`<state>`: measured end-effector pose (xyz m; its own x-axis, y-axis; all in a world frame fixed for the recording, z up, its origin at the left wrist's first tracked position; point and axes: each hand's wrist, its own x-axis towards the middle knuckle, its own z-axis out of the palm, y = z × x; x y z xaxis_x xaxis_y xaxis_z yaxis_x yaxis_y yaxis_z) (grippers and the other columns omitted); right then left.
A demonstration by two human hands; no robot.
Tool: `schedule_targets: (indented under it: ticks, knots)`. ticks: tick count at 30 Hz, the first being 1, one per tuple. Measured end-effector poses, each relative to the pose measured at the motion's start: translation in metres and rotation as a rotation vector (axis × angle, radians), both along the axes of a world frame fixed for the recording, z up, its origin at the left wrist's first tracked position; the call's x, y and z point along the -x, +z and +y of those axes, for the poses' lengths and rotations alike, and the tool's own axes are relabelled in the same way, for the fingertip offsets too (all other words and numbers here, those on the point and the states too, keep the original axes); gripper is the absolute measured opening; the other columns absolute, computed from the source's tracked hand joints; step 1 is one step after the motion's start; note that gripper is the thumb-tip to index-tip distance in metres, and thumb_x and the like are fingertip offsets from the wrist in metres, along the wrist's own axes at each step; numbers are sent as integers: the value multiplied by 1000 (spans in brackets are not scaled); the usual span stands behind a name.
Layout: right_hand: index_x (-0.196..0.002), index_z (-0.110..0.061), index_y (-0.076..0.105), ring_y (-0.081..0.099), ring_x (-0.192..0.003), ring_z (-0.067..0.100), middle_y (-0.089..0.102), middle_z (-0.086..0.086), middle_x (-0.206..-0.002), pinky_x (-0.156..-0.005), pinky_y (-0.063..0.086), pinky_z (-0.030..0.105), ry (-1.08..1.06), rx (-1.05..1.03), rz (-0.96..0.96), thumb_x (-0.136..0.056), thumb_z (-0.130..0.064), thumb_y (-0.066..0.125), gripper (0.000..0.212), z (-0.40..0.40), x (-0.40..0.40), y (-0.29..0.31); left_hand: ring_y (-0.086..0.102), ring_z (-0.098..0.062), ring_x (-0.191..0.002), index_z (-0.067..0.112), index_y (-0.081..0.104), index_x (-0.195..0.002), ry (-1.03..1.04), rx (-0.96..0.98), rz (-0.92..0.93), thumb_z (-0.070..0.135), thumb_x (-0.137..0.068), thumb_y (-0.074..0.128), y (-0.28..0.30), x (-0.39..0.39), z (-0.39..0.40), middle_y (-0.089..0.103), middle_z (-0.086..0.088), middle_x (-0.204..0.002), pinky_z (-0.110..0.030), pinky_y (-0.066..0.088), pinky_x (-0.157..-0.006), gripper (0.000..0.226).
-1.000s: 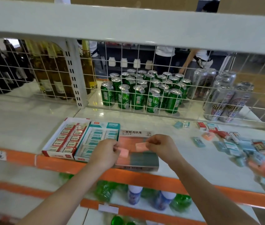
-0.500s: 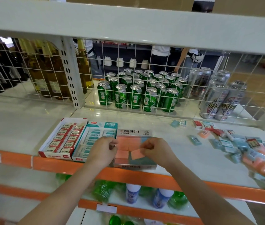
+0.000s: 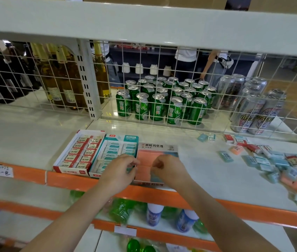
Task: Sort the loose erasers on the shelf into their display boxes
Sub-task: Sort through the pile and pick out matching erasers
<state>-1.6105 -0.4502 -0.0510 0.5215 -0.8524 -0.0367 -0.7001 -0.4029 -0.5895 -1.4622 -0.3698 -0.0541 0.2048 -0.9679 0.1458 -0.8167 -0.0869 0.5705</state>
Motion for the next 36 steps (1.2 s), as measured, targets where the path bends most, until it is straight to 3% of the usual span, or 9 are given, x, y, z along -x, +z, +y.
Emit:
schedule_targets:
  ticks: [2,7,12,17,23,28,36]
  knots:
    - [-100,-14,66,50,-83,8,64,0,-101,-74,42,19,-30,45,7,-86,-13,56,17,-7,12,5,50,-3,-104,21,62,-116,-61,-25,-49,20,-92,54,1,2,-1,56,10,-114,-18,39,-94,25]
    - [-110,-13,61,48,-82,14,53,6,-109,-70,37,20,-85,141,90,-84,-8,55,27,-19,42,6,47,-5,-112,26,58,-123,-257,-115,-218,30,-94,50,4,9,-4,53,14,-119,-20,37,-96,31]
    - [-129,-13,51,57,-98,21,49,7,-121,-79,41,21,-136,104,123,-86,-16,59,43,-17,55,0,42,-5,-122,31,52,-128,-357,-185,-334,43,-93,46,2,14,-9,44,15,-137,-24,35,-100,38]
    - [-133,-13,47,56,-104,18,50,5,-126,-77,34,15,-152,66,143,-89,-18,55,45,-19,57,-4,43,-4,-120,30,57,-124,-380,-177,-385,45,-93,44,2,14,-11,46,14,-134,-23,37,-99,36]
    - [-133,-13,46,51,-114,19,51,4,-128,-87,40,21,-156,25,149,-87,-15,53,47,-20,54,-5,49,-6,-112,25,63,-118,-372,-213,-391,44,-94,44,5,13,-19,52,12,-126,-26,42,-95,37]
    - [-130,-16,50,52,-110,17,54,3,-124,-80,36,17,-152,13,117,-89,-18,53,41,-20,60,-6,51,-7,-101,27,63,-114,-342,-240,-351,42,-93,47,5,15,-26,54,10,-113,-26,45,-86,31]
    - [-118,-18,59,55,-103,17,58,3,-113,-80,38,19,-230,43,146,-88,-17,52,30,-32,106,1,56,-6,-97,23,64,-110,-303,-106,-179,31,-92,53,16,51,-54,61,9,-109,-28,46,-90,22]
